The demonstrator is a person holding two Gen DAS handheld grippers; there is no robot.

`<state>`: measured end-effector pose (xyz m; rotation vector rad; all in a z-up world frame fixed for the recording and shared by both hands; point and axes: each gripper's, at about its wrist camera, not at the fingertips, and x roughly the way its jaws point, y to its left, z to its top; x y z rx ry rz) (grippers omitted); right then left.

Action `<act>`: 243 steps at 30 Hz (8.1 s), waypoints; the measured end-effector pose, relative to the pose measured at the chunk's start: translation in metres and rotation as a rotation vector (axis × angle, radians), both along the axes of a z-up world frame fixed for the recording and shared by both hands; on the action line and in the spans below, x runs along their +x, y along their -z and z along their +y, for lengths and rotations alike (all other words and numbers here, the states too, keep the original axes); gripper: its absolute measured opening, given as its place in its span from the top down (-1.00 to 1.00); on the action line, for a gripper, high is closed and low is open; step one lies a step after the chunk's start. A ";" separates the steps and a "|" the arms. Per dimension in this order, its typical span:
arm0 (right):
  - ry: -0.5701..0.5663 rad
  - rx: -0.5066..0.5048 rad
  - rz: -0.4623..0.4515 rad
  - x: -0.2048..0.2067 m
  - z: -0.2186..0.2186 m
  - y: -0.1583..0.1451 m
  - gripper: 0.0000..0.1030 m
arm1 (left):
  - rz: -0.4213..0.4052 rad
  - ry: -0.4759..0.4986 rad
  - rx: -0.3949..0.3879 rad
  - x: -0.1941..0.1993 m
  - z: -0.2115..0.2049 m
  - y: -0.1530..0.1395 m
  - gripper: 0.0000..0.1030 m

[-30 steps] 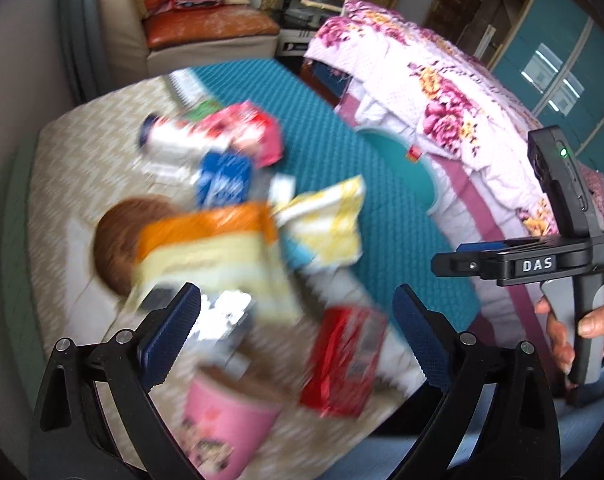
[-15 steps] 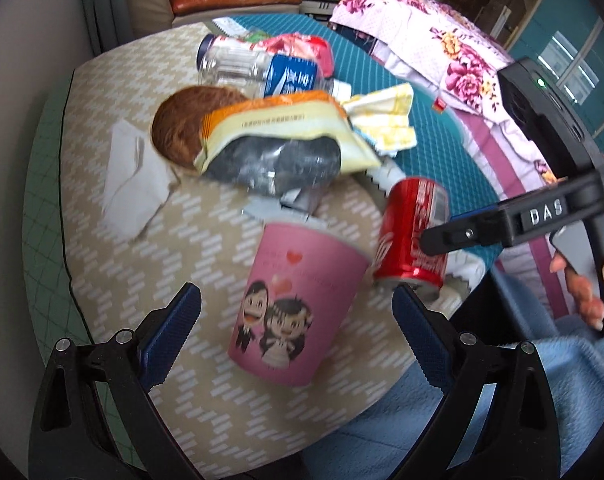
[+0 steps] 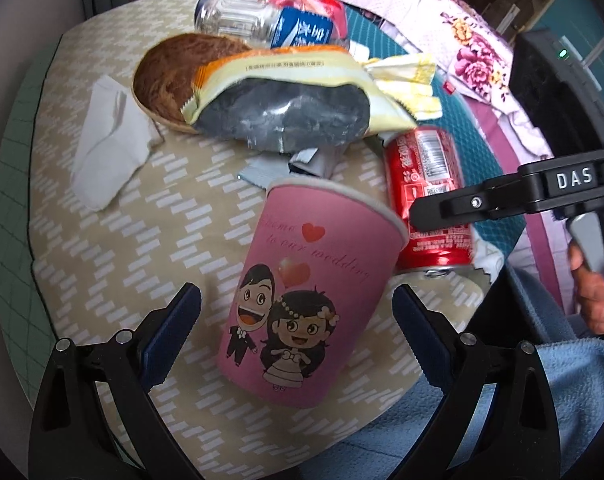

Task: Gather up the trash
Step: 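Grasp the pink paper cup with left tool while right tool grasps the red can, then carry the cup and can over the teal bin and open both tools, then grasp the orange snack bag with left tool while right tool moves toward the water bottle, then grasp the clear water bottle with right tool while left tool holds the snack bag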

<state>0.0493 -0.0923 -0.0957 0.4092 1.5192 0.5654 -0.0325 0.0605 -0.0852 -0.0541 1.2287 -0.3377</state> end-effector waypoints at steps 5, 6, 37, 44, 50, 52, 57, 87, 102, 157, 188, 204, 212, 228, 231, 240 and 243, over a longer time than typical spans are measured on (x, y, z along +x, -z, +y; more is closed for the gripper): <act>0.002 -0.092 -0.085 0.003 -0.003 -0.012 0.09 | -0.017 -0.025 -0.006 -0.001 0.001 0.000 -0.72; 0.006 -0.095 -0.090 0.004 -0.005 -0.013 0.09 | -0.031 -0.023 -0.007 -0.003 0.000 -0.004 -0.57; 0.248 -0.088 -0.306 0.027 -0.152 -0.070 0.10 | -0.219 -0.115 -0.022 0.031 -0.034 -0.102 -0.38; 0.374 -0.105 -0.355 0.045 -0.208 -0.084 0.10 | -0.231 -0.052 -0.049 0.075 -0.087 -0.102 -0.38; 0.474 -0.137 -0.392 0.060 -0.254 -0.083 0.10 | -0.236 0.033 -0.044 0.112 -0.144 -0.106 -0.38; 0.495 -0.156 -0.398 0.065 -0.265 -0.080 0.10 | -0.229 0.057 -0.040 0.124 -0.161 -0.104 -0.38; 0.558 -0.169 -0.405 0.074 -0.301 -0.074 0.10 | -0.204 0.108 -0.016 0.155 -0.207 -0.093 -0.38; 0.632 -0.210 -0.388 0.112 -0.369 -0.055 0.11 | -0.086 0.151 0.007 0.239 -0.308 -0.031 -0.47; 0.587 -0.228 -0.375 0.120 -0.349 -0.053 0.12 | -0.084 0.090 -0.065 0.224 -0.271 -0.041 -0.75; 0.160 -0.279 -0.348 0.074 -0.143 -0.089 -0.52 | -0.130 -0.370 -0.038 0.102 0.026 -0.058 -0.86; 0.133 -0.271 -0.300 0.078 -0.127 -0.068 -0.53 | -0.115 -0.275 0.002 0.101 -0.002 -0.015 0.39; -0.009 -0.289 -0.402 0.093 -0.068 -0.095 -0.52 | -0.261 -0.402 -0.113 0.078 0.062 -0.087 0.44; -0.251 -0.309 -0.467 0.121 0.012 -0.091 -0.52 | -0.242 -0.398 -0.104 0.078 0.083 -0.077 0.44; -0.489 -0.312 -0.369 0.167 0.102 -0.047 -0.30 | -0.170 -0.432 -0.145 0.073 0.126 -0.042 0.44; -0.477 -0.297 -0.334 0.171 0.109 -0.038 -0.36 | -0.162 -0.430 -0.150 0.074 0.124 -0.038 0.44; -0.391 -0.228 -0.297 0.158 0.101 -0.036 -0.32 | -0.170 -0.426 -0.148 0.071 0.119 -0.041 0.44; -0.342 -0.186 -0.304 0.152 0.084 -0.051 -0.32 | -0.183 -0.435 -0.146 0.069 0.119 -0.048 0.44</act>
